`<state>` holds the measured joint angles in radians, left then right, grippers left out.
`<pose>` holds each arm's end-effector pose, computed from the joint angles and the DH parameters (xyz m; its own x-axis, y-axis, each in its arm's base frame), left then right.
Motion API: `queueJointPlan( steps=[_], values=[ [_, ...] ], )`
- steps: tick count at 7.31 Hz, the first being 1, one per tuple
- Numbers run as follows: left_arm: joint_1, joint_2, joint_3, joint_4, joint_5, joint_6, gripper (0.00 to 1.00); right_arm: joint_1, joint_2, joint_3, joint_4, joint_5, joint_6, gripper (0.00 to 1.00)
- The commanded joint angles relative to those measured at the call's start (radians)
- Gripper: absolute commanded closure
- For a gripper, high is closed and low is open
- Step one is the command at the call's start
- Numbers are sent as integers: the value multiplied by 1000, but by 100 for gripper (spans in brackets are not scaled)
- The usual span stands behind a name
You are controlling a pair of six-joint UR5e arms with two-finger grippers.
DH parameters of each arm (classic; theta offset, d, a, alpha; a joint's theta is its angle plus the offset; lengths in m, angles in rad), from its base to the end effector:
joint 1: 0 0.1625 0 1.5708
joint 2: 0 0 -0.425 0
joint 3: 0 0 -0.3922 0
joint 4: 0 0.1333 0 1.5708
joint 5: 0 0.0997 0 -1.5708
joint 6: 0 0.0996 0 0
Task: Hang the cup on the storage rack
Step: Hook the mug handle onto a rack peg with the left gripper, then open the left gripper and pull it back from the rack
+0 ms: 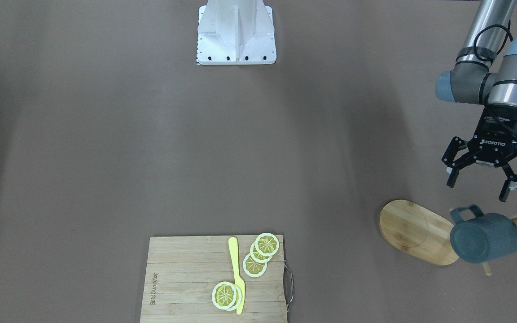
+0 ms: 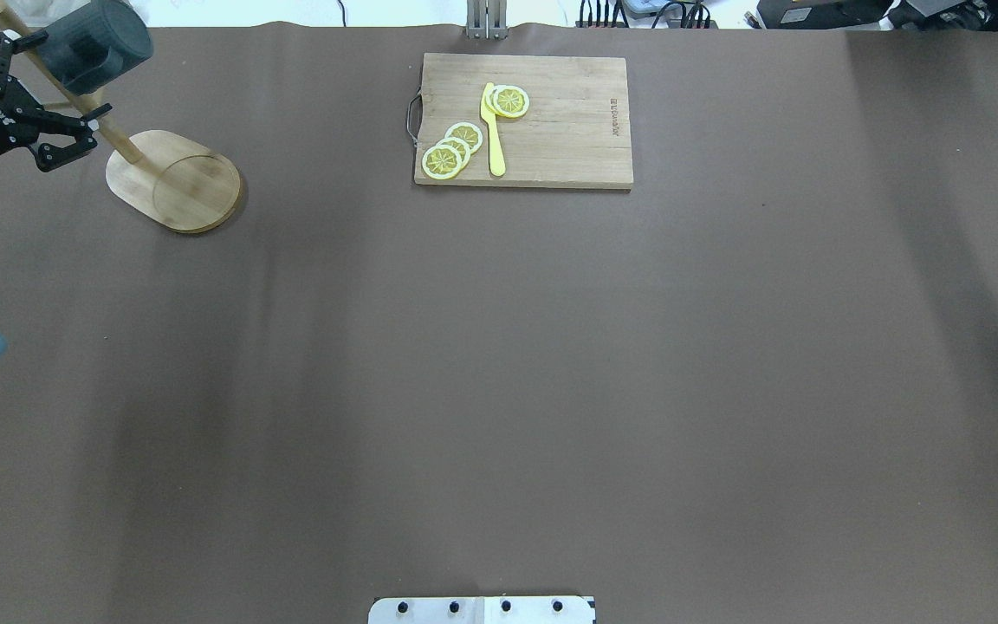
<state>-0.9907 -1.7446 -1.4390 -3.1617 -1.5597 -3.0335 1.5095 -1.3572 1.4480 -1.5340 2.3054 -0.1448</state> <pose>0.1937 -0.5409 0.4589 -0.8412 -0.5301 -0.1070 0.0571 0.1097 -0.9923 0.0303 -0.5919 0.6029 0.7190 -0.2721 0.6395 0.1663 0.9608 0.2218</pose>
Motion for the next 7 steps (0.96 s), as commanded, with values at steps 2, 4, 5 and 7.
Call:
queueJointPlan(
  steps=[2, 4, 5, 7],
  values=[
    [1, 85, -101, -15, -25, 492, 3, 0, 1, 2, 0, 2, 1, 0],
    [0, 102, -106, -15, -83, 804, 3, 0, 1, 21, 0, 0, -5, 0],
    [-2, 115, -106, -15, -74, 1002, 3, 0, 1, 37, 2, -3, -9, 0],
    [-2, 193, -112, -14, -85, 1387, 2, 0, 3, 57, 5, -3, -12, 0]
  ],
)
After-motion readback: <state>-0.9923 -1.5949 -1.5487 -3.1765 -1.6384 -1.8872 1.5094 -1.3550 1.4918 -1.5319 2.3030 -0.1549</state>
